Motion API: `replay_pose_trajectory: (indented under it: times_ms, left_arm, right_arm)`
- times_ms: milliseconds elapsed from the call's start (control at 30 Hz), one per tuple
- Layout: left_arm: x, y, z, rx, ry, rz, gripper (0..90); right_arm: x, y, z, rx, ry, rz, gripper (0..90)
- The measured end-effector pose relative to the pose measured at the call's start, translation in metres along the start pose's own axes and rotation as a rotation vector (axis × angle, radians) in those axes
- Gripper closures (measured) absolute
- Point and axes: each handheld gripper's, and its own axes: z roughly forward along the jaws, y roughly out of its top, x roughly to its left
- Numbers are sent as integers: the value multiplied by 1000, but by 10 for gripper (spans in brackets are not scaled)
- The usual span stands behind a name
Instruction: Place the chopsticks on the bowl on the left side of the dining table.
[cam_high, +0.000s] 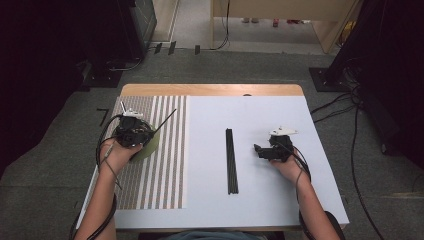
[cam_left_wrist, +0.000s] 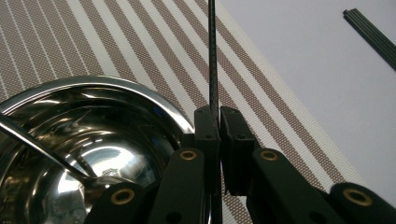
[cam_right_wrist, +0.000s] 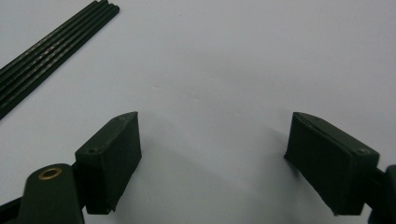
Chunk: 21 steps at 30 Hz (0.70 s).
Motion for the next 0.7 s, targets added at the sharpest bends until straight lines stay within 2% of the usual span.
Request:
replay_pose_trajectory:
  times_ms: [433, 533, 700]
  left_arm:
    - [16, -5, -9, -18, 19, -36, 876]
    - [19, -6, -11, -7, 49, -34, 876]
    - [23, -8, -11, -9, 45, -47, 876]
  right_arm:
    - [0, 0, 0, 0, 0, -1, 176]
    - [0, 0, 0, -2, 0, -2, 176]
    - [0, 0, 0, -1, -1, -2, 176]
